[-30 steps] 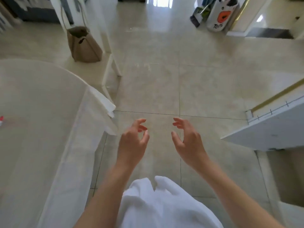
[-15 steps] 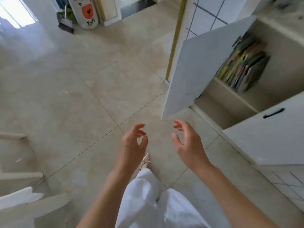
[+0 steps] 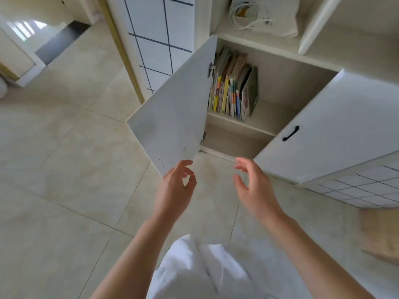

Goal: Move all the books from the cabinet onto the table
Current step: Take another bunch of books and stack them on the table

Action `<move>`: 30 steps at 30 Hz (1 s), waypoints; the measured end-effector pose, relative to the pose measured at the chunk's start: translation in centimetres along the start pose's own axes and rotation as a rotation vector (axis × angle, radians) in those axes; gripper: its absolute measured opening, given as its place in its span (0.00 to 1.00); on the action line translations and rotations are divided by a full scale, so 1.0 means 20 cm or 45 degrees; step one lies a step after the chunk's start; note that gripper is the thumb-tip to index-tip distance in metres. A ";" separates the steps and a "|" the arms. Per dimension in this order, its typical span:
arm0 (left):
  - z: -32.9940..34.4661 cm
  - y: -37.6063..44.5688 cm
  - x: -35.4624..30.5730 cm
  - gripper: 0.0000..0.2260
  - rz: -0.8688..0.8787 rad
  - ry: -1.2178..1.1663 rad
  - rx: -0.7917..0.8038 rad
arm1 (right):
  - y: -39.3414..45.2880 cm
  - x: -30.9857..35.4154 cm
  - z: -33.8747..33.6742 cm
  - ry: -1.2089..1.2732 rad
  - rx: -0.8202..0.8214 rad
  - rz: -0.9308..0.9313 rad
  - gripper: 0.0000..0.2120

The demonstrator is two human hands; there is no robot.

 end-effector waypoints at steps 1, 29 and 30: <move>0.04 0.06 -0.05 0.13 0.019 0.010 0.019 | 0.05 -0.05 -0.04 -0.007 -0.012 0.023 0.18; 1.51 1.79 -0.75 0.31 -0.228 -0.403 -0.023 | 1.89 -1.64 -0.16 0.341 0.124 0.524 0.20; 1.53 1.83 -0.73 0.31 -0.216 -0.410 -0.062 | 1.93 -1.68 -0.12 0.383 0.131 0.594 0.21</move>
Point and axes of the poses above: each hand's wrist, its own y-axis towards the middle knuckle, its own z-axis out of the palm, x = y × z, the point moved 9 cm from there along y, towards the middle knuckle, and after that the axes turned 14 degrees about -z, right-handed, at the moved point
